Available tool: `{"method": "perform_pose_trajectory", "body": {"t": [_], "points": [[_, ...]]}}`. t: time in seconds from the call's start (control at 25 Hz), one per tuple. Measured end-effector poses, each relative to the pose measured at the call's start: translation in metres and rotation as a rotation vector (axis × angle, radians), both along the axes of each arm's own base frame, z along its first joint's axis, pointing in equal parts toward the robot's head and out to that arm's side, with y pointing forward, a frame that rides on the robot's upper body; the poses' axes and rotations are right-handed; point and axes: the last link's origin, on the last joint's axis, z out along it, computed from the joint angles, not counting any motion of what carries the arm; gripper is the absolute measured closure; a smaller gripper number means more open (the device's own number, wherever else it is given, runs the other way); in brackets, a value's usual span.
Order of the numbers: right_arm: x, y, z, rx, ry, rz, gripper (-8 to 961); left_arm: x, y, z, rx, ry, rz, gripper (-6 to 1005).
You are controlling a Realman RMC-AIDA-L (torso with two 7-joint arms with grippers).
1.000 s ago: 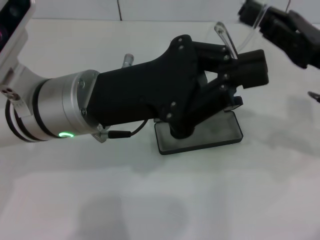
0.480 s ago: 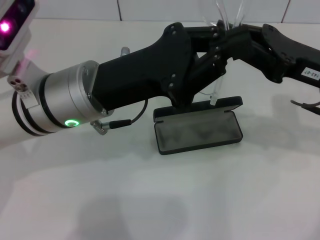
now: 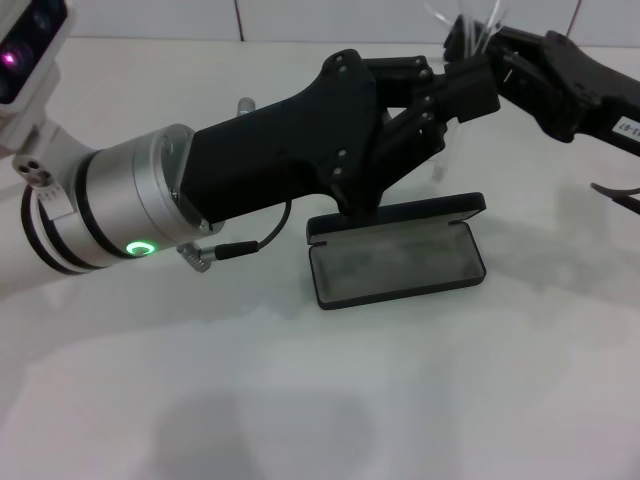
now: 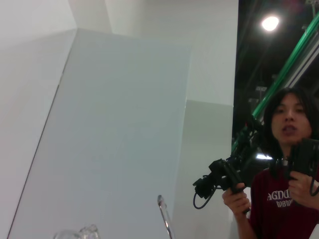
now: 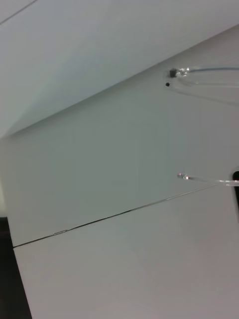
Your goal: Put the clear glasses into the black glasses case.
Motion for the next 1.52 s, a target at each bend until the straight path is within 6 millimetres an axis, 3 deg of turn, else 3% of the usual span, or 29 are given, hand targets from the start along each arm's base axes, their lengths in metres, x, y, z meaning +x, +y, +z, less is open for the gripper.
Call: {"method": "perform_pose_trajectory", "body": {"t": [0.52, 1.2, 1.36, 1.52], "points": [[-0.025, 0.005, -0.024, -0.074, -0.079, 0.079, 855, -0.008, 0.015, -0.004, 0.036, 0.024, 0.115, 943], [-0.021, 0.014, -0.025, -0.037, -0.111, 0.031, 856, -0.013, 0.016, 0.0, 0.069, 0.012, 0.131, 942], [-0.015, 0.015, -0.02, -0.011, -0.127, 0.018, 856, -0.018, 0.012, 0.01, 0.073, 0.003, 0.092, 941], [-0.015, 0.013, -0.005, 0.021, -0.169, 0.059, 856, -0.033, -0.001, 0.033, 0.11, -0.027, 0.042, 941]]}}
